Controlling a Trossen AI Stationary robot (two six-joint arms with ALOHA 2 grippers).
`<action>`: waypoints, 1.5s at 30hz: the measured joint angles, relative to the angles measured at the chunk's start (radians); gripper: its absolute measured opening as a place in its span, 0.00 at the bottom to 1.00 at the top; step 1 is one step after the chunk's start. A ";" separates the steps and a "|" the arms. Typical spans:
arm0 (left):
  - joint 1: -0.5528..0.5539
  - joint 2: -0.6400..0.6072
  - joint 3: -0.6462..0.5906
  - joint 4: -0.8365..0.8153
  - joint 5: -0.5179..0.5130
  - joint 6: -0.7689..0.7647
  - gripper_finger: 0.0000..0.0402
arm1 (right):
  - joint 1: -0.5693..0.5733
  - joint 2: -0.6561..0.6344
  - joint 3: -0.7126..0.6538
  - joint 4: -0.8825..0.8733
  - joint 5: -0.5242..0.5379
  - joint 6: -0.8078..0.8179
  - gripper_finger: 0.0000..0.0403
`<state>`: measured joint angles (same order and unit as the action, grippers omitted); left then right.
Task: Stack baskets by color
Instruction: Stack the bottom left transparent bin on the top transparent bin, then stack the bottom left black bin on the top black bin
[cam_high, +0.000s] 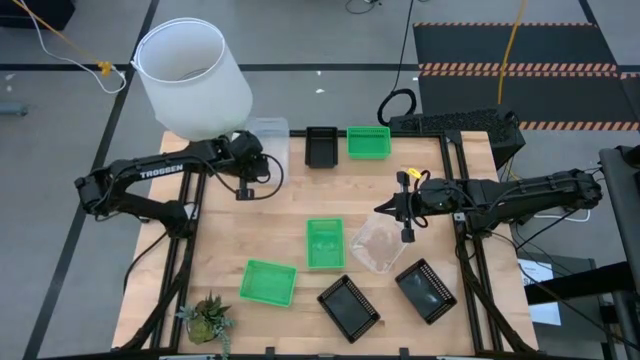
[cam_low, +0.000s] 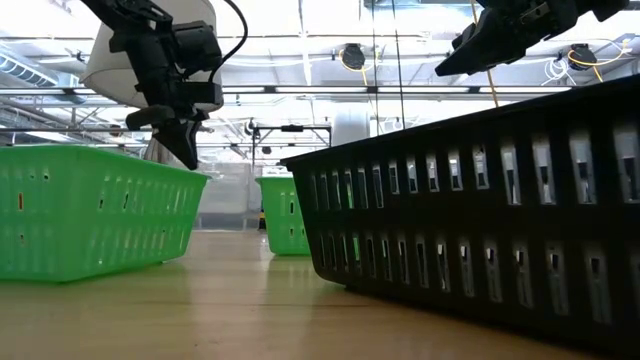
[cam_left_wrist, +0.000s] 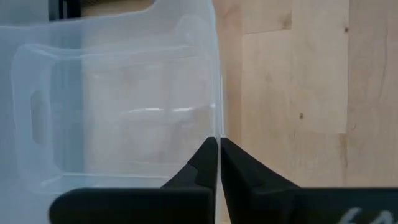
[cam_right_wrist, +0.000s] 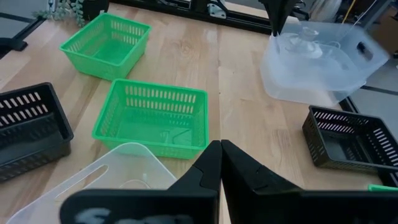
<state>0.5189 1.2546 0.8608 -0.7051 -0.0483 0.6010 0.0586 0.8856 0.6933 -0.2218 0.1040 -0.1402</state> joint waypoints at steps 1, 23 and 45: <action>-0.003 0.000 0.000 -0.001 -0.001 0.000 0.02 | 0.000 0.000 0.000 0.000 0.000 0.000 0.00; -0.027 -0.030 0.000 0.000 -0.232 -0.103 0.38 | 0.000 0.000 0.000 0.000 0.000 0.054 0.00; -0.536 -0.213 0.001 0.118 -0.089 -0.614 0.45 | 0.313 0.249 0.001 0.270 0.105 0.457 0.01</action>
<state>-0.0169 1.0413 0.8619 -0.5873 -0.1368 -0.0130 0.3714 1.1350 0.6941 0.0477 0.2088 0.3168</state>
